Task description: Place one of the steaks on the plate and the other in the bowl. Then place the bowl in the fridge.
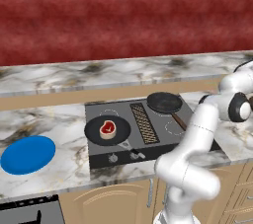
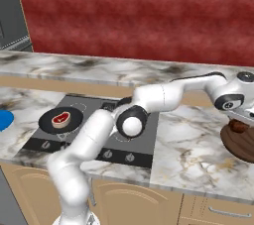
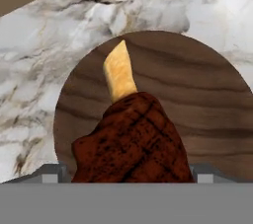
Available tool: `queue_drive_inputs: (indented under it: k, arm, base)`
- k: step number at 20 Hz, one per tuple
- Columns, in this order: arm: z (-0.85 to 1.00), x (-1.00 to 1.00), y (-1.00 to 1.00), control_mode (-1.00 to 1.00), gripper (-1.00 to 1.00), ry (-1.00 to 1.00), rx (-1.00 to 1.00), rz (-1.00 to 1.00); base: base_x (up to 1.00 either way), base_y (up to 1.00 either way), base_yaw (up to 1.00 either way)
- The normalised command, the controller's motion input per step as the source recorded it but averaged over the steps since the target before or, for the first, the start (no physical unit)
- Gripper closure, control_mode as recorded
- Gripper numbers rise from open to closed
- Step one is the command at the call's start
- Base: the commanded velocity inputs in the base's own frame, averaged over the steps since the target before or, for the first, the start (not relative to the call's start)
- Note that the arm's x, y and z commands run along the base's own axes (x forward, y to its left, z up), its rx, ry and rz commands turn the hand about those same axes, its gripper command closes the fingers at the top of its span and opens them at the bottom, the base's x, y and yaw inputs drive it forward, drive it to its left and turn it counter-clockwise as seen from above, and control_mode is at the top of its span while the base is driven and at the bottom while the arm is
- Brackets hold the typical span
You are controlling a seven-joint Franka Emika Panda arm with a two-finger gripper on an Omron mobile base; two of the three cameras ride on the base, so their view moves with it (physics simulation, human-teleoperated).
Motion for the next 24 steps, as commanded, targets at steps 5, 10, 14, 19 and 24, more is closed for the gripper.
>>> queue_drive_inputs:
  k: [5,10,14,19,24]
  arm:
    - [-0.56,-0.45,-0.26,-1.0,1.0,0.0,0.04,-0.02]
    - [-0.27,0.02,-0.07,-1.0,1.0,0.0,0.02,0.0]
    - [-0.23,0.07,-0.02,-1.0,1.0,0.02,0.0,0.0]
    - [-0.19,0.12,0.0,-1.0,1.0,0.03,0.0,0.0]
    - [-0.04,0.05,0.0,-1.0,-1.0,0.0,0.0,0.0]
  base:
    - [0.0,0.0,0.0]
    - [0.0,0.0,0.0]
    - [0.0,0.0,0.0]
    - [0.0,0.0,0.0]
    - [0.0,0.0,0.0]
